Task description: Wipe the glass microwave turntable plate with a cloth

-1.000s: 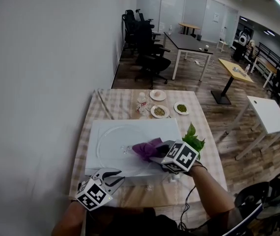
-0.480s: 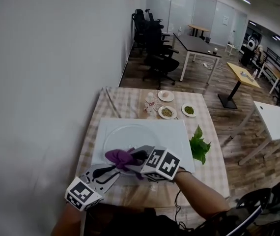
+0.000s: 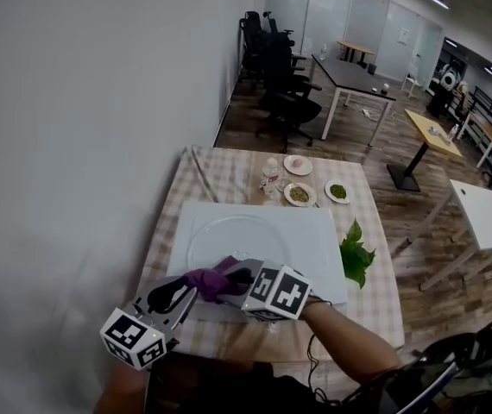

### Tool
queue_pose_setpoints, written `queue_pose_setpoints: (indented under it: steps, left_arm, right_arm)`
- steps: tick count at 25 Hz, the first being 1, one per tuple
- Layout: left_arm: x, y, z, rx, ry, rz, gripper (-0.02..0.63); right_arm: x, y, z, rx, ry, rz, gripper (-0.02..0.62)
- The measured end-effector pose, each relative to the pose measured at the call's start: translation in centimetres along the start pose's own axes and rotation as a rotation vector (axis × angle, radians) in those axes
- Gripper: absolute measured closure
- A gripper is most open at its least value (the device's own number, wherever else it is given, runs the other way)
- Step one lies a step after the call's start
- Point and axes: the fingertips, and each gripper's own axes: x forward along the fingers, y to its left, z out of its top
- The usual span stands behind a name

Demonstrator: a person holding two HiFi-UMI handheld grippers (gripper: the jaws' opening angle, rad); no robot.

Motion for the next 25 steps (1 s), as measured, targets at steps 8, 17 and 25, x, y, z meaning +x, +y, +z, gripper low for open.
queue_pose_setpoints:
  steps: [8, 17, 25]
  left_arm:
    - [1.2, -0.5, 1.6, -0.056, -0.048, 0.003, 0.535]
    - [2.7, -1.3, 2.1, -0.037, -0.073, 0.003, 0.570]
    - [2.3, -1.2, 2.8, -0.037, -0.102, 0.023, 0.597]
  right_arm:
    - [-3.4, -0.4, -3.7, 0.069, 0.006, -0.060, 0.482]
    - [-7.0, -1.9, -7.5, 0.162, 0.002, -0.173, 0.482]
    - [-9.2, -2.3, -9.2, 0.232, -0.021, -0.263, 0.482]
